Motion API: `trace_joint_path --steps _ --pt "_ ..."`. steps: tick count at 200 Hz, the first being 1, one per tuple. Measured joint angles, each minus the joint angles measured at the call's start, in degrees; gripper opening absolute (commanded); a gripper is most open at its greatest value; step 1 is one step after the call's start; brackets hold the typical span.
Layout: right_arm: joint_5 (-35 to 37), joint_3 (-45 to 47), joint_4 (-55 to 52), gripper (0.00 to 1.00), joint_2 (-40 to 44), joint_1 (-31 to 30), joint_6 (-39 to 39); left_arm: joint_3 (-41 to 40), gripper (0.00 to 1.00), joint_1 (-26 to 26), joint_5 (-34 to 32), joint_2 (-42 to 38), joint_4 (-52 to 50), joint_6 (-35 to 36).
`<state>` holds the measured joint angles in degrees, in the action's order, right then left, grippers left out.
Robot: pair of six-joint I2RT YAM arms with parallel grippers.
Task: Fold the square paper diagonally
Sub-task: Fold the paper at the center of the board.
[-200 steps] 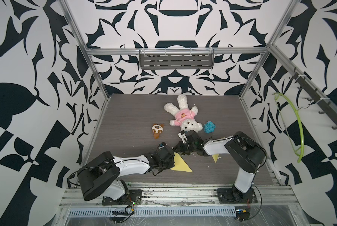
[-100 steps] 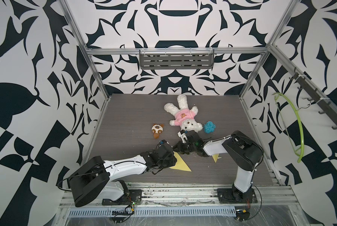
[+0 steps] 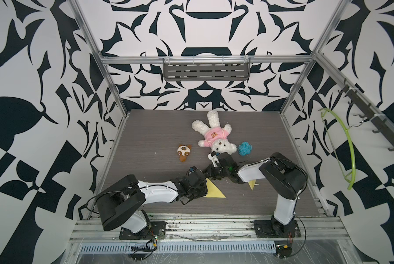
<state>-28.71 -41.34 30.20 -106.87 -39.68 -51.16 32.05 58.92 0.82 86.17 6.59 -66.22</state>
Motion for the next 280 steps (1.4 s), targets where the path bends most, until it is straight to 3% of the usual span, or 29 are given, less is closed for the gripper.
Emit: trace_joint_path --steps 129,202,280 --pt "0.94 -7.45 -3.58 0.00 -3.87 5.95 2.47 -1.60 0.10 1.53 -2.12 -0.52 2.16 -1.33" --pt "2.40 -2.49 -13.40 0.00 12.92 5.53 3.80 -1.55 0.10 1.60 -2.05 -0.76 1.55 -1.33" --pt "3.26 8.96 -16.48 0.00 19.78 -0.35 2.62 -0.39 0.10 1.62 -1.88 -0.59 -0.48 -1.31"
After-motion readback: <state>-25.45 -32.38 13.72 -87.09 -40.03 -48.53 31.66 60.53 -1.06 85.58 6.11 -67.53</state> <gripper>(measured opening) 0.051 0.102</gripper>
